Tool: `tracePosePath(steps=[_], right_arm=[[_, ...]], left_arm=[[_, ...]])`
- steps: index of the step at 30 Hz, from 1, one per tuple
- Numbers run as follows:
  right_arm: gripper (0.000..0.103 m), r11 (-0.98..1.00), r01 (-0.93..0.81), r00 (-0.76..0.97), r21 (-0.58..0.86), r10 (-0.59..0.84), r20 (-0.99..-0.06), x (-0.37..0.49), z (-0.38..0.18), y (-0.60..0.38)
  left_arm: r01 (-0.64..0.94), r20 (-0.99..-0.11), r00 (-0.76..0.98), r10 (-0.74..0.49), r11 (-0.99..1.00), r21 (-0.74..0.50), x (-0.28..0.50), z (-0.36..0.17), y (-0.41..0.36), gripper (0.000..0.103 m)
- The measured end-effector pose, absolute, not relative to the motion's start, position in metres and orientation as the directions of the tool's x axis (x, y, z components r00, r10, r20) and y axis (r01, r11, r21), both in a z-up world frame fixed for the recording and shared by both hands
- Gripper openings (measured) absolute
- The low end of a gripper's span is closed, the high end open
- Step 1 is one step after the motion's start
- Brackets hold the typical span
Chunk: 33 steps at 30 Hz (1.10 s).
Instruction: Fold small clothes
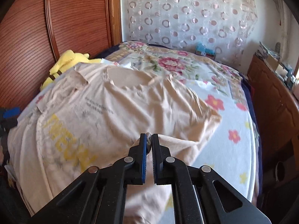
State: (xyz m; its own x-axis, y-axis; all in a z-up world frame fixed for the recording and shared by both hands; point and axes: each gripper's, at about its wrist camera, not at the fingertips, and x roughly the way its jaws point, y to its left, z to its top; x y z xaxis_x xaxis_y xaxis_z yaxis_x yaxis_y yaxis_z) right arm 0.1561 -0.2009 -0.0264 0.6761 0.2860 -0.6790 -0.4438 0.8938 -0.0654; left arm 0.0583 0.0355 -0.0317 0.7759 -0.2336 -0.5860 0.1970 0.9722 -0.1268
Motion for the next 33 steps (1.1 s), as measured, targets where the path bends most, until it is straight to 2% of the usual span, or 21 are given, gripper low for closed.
tracePosePath(steps=[2,7,11,13,14,15,16,18,20,28,33], right_arm=[[0.005,0.898,-0.427,0.693,-0.105,0.251,-0.676,0.165,-0.02,-0.191],[0.005,0.884,-0.453,0.695,-0.119,0.266,-0.669,0.186,-0.012,-0.165],[0.005,0.88,-0.471,0.675,-0.062,0.314,-0.668,0.204,-0.015,-0.152],[0.014,0.876,-0.481,0.659,-0.03,0.34,-0.671,0.21,-0.016,-0.149],[0.025,0.879,-0.474,0.667,-0.043,0.327,-0.67,0.209,-0.017,-0.147],[0.03,0.883,-0.465,0.677,-0.059,0.311,-0.667,0.208,-0.019,-0.148],[0.032,0.885,-0.462,0.682,-0.063,0.309,-0.662,0.207,-0.019,-0.151],[0.041,0.892,-0.448,0.689,-0.064,0.299,-0.66,0.204,-0.02,-0.159],[0.044,0.9,-0.429,0.7,-0.076,0.278,-0.658,0.2,-0.02,-0.167],[0.044,0.942,-0.324,0.707,-0.087,0.18,-0.684,0.203,-0.041,-0.211],[0.044,0.955,-0.286,0.688,-0.084,0.144,-0.712,0.223,-0.064,-0.221]], left_arm=[[0.195,-0.586,0.776,-0.232,0.973,-0.126,0.058,-0.032,0.035,0.049],[0.186,-0.587,0.777,-0.228,0.974,-0.132,0.057,-0.034,0.04,0.049],[0.181,-0.59,0.775,-0.226,0.974,-0.134,0.056,-0.037,0.044,0.049],[0.178,-0.593,0.774,-0.222,0.975,-0.133,0.057,-0.038,0.045,0.049],[0.175,-0.594,0.774,-0.219,0.976,-0.132,0.057,-0.038,0.046,0.049],[0.171,-0.594,0.775,-0.215,0.977,-0.131,0.058,-0.038,0.048,0.049],[0.169,-0.594,0.776,-0.213,0.977,-0.13,0.058,-0.038,0.049,0.049],[0.162,-0.596,0.775,-0.208,0.978,-0.131,0.061,-0.038,0.052,0.049],[0.159,-0.604,0.771,-0.202,0.979,-0.124,0.066,-0.038,0.055,0.049],[0.137,-0.636,0.759,-0.139,0.989,-0.052,0.106,-0.038,0.076,0.049],[0.13,-0.671,0.729,-0.132,0.99,-0.054,0.142,-0.043,0.097,0.049]])
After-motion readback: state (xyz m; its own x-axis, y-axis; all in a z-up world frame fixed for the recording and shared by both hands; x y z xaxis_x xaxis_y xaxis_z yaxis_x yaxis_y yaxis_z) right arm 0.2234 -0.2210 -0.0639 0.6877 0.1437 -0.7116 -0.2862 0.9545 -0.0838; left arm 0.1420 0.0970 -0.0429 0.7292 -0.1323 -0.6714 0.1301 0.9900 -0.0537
